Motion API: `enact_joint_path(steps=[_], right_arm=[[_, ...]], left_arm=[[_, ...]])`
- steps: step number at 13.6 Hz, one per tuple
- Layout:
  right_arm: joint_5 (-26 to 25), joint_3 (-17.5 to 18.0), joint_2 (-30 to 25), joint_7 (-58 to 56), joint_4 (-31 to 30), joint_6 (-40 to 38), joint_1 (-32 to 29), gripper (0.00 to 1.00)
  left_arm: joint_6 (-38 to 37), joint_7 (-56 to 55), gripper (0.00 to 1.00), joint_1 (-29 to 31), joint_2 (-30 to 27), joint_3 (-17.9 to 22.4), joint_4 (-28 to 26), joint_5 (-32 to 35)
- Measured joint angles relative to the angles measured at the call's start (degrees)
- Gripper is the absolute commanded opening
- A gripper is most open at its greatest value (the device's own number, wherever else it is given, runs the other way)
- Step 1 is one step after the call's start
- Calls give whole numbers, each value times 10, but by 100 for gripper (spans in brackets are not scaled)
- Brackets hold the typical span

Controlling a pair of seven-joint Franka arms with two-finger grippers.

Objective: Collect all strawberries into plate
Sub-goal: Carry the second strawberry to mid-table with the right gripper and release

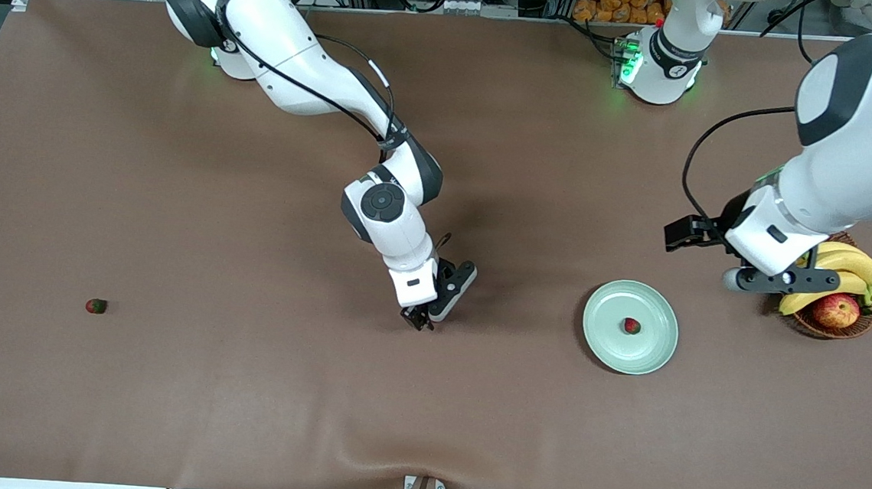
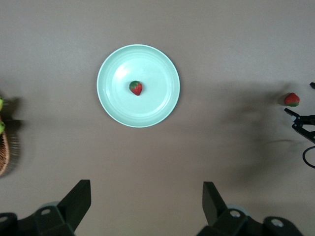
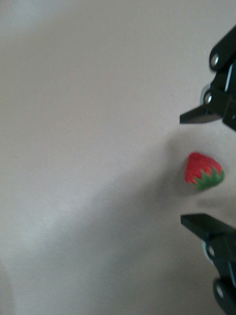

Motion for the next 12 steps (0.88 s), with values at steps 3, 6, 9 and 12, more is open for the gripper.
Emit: enact_joint_path(steps=[3,6,9,12], right_arm=[[0,-2,-25,3,5,-22,-6,100],[0,-7,-70,5,6,-97,-33,100],[0,-10,-114,5,6,-193,-86,100],[0,-14,-134,5,-1,-270,-150,100]], left_arm=[[30,-63,100,-31,10,-1,0,-7],[78,-136,100,-76,47,-2,-1,-7],[163,-164,100,-122,122,-1,4,-7],[286,-196,98,-173,214,3,29,-1]])
